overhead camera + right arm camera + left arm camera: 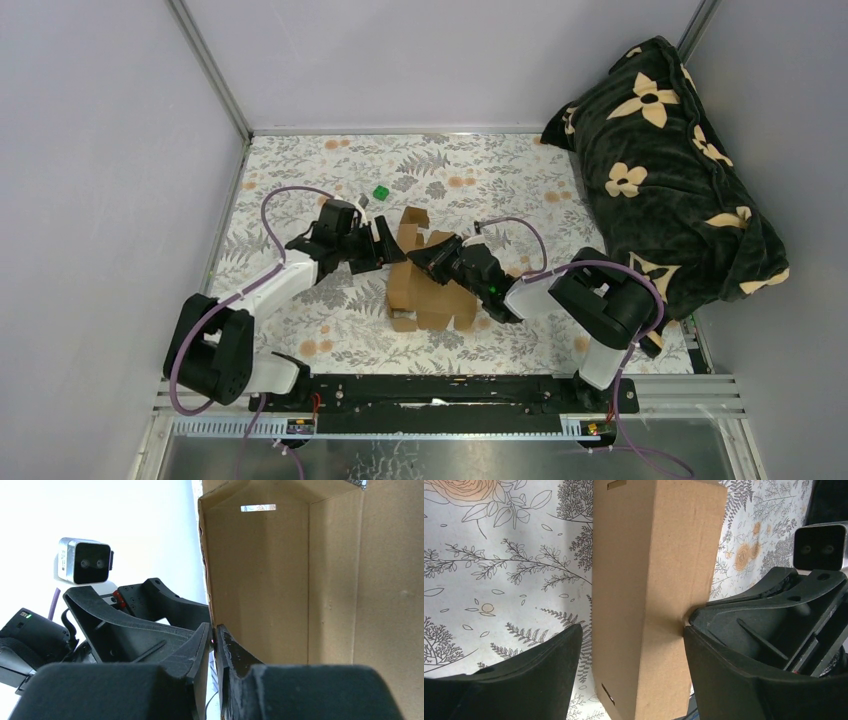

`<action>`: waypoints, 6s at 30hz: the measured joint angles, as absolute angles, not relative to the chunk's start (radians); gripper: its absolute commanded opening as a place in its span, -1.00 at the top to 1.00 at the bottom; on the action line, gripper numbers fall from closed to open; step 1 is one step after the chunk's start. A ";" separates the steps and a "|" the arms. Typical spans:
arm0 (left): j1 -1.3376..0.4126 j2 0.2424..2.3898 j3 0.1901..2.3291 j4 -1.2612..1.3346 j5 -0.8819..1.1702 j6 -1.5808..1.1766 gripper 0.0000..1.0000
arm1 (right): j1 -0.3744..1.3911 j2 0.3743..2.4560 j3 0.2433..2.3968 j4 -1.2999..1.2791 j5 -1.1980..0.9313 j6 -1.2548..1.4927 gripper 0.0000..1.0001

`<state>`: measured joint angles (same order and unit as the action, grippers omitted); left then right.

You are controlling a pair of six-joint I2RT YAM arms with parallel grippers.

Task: Fold the paper box
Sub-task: Fold the paper box at the center of the board.

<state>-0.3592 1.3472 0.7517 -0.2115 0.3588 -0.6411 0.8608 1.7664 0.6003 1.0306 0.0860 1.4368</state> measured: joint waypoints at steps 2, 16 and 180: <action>-0.359 1.350 0.745 -0.203 0.360 -0.641 -0.60 | 0.860 1.766 0.611 1.004 0.085 1.426 0.59; -0.366 1.397 0.746 -0.172 0.368 -0.635 -0.56 | 0.842 1.697 0.564 0.946 0.036 1.382 0.00; -0.312 1.427 0.790 -0.204 0.470 -0.566 -0.54 | 0.464 2.583 1.582 1.014 -1.191 1.351 0.17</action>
